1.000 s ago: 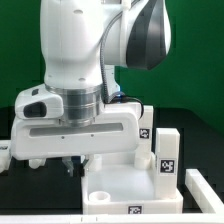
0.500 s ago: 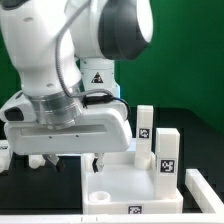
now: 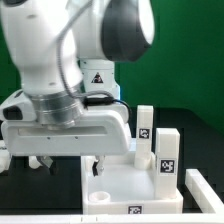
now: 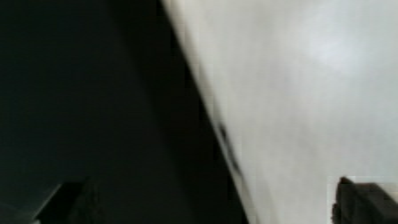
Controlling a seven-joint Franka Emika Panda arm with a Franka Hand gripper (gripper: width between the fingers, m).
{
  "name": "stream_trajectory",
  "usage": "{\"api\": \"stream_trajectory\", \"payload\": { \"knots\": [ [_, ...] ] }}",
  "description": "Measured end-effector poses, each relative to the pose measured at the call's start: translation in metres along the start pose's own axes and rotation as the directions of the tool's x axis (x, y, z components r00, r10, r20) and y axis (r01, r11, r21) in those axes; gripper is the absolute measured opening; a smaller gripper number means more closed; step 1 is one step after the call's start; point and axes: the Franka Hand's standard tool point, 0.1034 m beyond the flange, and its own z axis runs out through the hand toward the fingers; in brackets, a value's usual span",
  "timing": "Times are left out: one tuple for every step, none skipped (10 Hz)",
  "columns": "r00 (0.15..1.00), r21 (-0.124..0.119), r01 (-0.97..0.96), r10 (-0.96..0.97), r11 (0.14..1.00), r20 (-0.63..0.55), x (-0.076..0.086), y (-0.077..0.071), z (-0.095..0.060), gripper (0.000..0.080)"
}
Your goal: Assemble desk
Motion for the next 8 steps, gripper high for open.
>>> {"api": "stream_trajectory", "payload": {
  "knots": [
    [0.997, -0.04, 0.049, -0.051, 0.998, -0.052, 0.001, -0.002, 0.005, 0.0649],
    [0.998, -0.044, 0.048, -0.049, 0.998, -0.044, -0.002, -0.001, 0.011, 0.0649],
    [0.999, -0.02, 0.007, -0.008, 1.0, -0.036, -0.004, 0.001, 0.011, 0.0649],
    [0.999, -0.025, 0.009, -0.01, 1.0, -0.039, -0.003, 0.003, 0.01, 0.0649],
    [0.999, -0.025, 0.01, -0.011, 1.0, -0.038, -0.004, 0.003, 0.012, 0.0649],
    [0.998, -0.032, 0.02, -0.022, 0.999, -0.051, -0.009, 0.004, 0.019, 0.0649],
    [0.998, -0.035, 0.021, -0.023, 0.999, -0.05, -0.013, 0.003, 0.023, 0.0649],
    [0.998, -0.035, 0.019, -0.021, 0.999, -0.052, -0.012, 0.004, 0.022, 0.0649]
  ]
}}
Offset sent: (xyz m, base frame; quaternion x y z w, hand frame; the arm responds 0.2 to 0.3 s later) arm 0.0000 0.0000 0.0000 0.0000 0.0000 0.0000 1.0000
